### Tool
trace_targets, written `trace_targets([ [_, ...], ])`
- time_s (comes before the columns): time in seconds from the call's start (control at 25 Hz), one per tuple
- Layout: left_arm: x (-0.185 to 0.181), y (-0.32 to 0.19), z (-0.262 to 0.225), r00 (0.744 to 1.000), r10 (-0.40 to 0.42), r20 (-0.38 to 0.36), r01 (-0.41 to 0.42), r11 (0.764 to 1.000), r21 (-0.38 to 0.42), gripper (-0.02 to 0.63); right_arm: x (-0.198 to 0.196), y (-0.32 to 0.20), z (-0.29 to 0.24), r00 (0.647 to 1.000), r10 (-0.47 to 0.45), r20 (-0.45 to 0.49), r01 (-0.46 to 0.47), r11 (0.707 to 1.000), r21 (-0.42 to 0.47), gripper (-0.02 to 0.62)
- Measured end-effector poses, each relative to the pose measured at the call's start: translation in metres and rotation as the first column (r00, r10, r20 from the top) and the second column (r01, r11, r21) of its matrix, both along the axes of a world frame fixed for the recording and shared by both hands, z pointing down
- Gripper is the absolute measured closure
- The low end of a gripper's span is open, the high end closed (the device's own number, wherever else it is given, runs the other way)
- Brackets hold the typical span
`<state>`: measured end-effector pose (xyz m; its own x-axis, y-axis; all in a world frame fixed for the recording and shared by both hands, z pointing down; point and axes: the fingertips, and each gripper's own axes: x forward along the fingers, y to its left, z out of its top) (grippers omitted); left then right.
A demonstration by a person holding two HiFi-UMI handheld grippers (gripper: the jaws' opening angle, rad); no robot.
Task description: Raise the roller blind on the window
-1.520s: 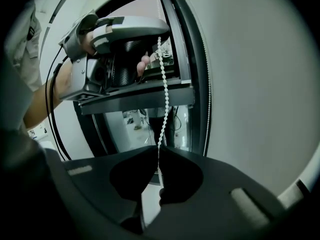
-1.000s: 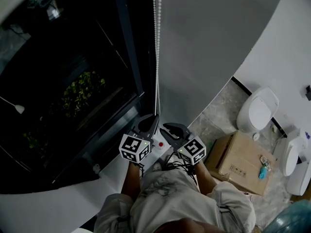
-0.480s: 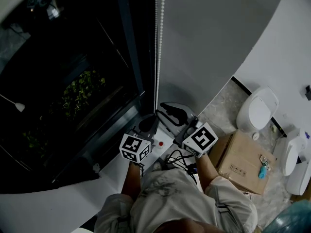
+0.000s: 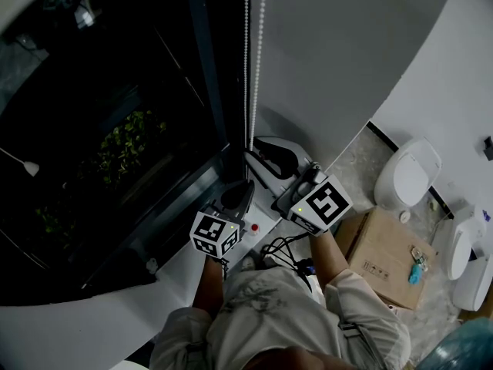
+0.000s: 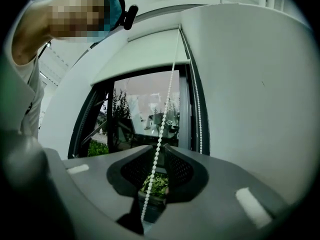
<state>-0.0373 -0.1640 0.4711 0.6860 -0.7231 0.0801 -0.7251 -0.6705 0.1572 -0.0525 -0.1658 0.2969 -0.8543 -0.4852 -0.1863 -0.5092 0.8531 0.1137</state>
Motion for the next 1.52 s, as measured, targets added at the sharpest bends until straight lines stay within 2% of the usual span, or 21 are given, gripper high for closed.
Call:
trace_targets([
  [0.2, 0.001, 0.000, -0.001, 1.000, -0.002, -0.006, 0.002, 1.000, 0.005, 0.591, -0.002, -0.001, -0.009, 1.000, 0.002, 0.015, -0.002, 1.000, 0.000, 0.581],
  [0.36, -0.001, -0.001, 0.003, 1.000, -0.010, 0.005, 0.010, 1.000, 0.004, 0.591, -0.001, 0.001, -0.005, 0.999, 0.008, 0.044, -0.008, 1.000, -0.003, 0.583],
  [0.56, -0.001, -0.001, 0.028, 1.000, -0.017, 0.014, 0.018, 0.999, -0.039, 0.591, -0.002, 0.000, 0.016, 0.999, 0.027, 0.023, -0.027, 1.000, -0.012, 0.584],
  [0.76, -0.003, -0.001, 0.054, 1.000, -0.017, 0.002, 0.017, 0.996, -0.087, 0.591, -0.003, 0.000, 0.043, 0.999, 0.042, 0.007, -0.041, 0.997, -0.062, 0.584],
  [0.92, -0.002, 0.000, 0.070, 1.000, -0.014, 0.008, 0.015, 0.994, -0.110, 0.591, -0.002, 0.000, 0.062, 0.998, 0.057, -0.028, -0.059, 0.995, -0.076, 0.584],
  [1.52, -0.002, 0.006, 0.123, 1.000, -0.014, 0.026, 0.019, 0.982, -0.187, 0.591, -0.004, 0.006, 0.113, 0.996, 0.066, -0.066, -0.075, 0.985, -0.155, 0.584],
])
